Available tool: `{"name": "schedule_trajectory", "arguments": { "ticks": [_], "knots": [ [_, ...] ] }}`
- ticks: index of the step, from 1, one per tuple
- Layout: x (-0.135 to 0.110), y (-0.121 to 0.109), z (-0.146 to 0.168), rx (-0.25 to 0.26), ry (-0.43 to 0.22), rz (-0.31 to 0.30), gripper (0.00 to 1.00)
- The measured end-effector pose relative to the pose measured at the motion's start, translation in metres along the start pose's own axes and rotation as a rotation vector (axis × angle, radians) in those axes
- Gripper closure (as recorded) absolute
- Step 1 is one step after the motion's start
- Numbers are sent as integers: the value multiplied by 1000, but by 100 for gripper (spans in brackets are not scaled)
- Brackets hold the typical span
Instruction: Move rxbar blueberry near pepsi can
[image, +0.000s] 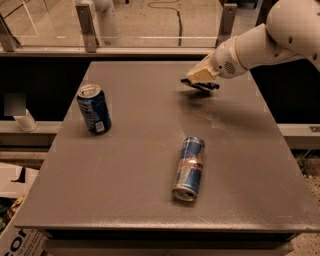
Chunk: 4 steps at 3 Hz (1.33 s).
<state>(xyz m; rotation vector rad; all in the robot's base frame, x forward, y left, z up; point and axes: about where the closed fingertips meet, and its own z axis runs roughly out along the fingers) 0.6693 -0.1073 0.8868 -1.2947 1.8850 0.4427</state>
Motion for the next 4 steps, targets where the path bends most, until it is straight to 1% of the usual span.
{"name": "schedule_trajectory", "arguments": {
  "ticks": [2, 4],
  "knots": [
    [-43, 43, 2, -78, -75, -92, 100],
    [-88, 86, 19, -159, -155, -159, 100]
  ]
}}
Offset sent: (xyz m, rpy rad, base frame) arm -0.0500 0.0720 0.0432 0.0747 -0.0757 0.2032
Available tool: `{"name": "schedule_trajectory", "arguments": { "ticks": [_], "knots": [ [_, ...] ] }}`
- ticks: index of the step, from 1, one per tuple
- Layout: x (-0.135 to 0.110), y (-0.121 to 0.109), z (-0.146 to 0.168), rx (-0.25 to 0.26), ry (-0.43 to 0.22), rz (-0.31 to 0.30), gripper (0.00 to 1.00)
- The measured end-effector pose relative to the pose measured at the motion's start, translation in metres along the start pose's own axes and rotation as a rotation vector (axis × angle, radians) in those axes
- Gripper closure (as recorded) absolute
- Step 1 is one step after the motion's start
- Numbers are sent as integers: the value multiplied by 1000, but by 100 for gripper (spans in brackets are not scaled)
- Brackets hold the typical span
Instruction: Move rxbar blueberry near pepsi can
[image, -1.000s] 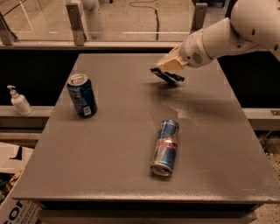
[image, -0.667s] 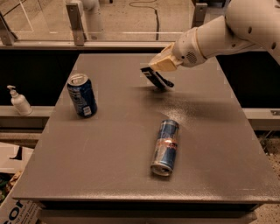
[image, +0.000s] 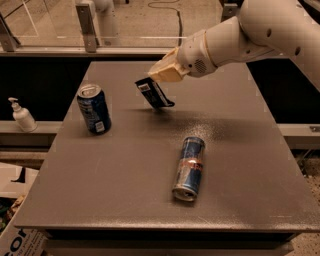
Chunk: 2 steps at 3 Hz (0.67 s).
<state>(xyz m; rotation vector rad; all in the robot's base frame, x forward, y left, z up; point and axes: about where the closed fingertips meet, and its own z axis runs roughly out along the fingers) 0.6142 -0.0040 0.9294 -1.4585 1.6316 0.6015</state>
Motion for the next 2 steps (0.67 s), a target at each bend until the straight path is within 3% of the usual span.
{"name": "schedule_trajectory", "arguments": {
  "ticks": [2],
  "knots": [
    [-36, 22, 37, -52, -56, -31, 100]
  ]
}}
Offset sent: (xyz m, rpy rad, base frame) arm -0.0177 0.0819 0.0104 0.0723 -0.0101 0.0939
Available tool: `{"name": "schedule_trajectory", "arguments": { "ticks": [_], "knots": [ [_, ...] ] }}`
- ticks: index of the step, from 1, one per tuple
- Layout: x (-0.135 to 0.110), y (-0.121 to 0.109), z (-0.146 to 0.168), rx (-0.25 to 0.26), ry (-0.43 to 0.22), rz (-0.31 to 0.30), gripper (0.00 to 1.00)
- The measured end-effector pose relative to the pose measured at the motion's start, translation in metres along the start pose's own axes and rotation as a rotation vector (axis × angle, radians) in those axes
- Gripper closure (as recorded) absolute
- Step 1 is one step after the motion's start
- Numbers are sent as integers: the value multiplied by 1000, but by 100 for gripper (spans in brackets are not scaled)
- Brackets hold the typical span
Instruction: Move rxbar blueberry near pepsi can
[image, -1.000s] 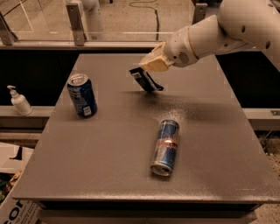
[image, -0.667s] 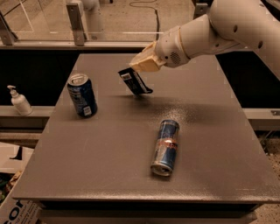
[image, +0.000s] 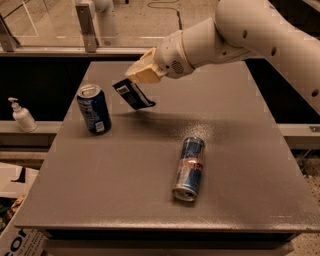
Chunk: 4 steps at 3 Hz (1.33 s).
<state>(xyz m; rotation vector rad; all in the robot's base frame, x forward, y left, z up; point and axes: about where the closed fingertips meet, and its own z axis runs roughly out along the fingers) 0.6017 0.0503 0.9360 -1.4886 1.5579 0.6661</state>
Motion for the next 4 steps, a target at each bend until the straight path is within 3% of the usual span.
{"name": "schedule_trajectory", "arguments": {
  "ticks": [1, 4],
  "knots": [
    [-14, 6, 15, -13, -25, -11, 100],
    [-5, 27, 42, -42, -38, 32, 100]
  ]
}}
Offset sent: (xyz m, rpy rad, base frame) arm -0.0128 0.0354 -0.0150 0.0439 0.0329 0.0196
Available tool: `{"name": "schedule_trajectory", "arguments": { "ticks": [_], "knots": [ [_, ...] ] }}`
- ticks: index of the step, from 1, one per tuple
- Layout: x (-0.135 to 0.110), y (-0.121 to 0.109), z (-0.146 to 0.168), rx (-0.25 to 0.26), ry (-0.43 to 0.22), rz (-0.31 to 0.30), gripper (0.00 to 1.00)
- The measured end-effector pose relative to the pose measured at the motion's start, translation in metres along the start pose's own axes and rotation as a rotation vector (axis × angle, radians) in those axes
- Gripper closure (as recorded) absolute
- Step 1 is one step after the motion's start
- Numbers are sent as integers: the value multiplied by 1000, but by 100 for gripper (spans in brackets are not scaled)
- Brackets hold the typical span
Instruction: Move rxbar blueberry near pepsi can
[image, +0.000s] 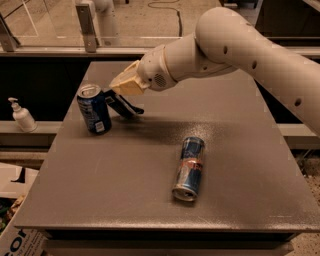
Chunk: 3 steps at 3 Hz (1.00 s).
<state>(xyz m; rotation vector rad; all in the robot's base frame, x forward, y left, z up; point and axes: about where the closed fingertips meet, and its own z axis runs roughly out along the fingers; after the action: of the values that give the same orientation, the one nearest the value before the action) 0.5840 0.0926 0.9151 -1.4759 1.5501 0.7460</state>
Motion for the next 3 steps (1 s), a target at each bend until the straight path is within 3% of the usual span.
{"name": "schedule_trajectory", "arguments": {
  "ticks": [2, 3],
  "knots": [
    [10, 8, 1, -16, 13, 26, 100],
    [15, 10, 3, -32, 23, 41, 82]
  ]
}}
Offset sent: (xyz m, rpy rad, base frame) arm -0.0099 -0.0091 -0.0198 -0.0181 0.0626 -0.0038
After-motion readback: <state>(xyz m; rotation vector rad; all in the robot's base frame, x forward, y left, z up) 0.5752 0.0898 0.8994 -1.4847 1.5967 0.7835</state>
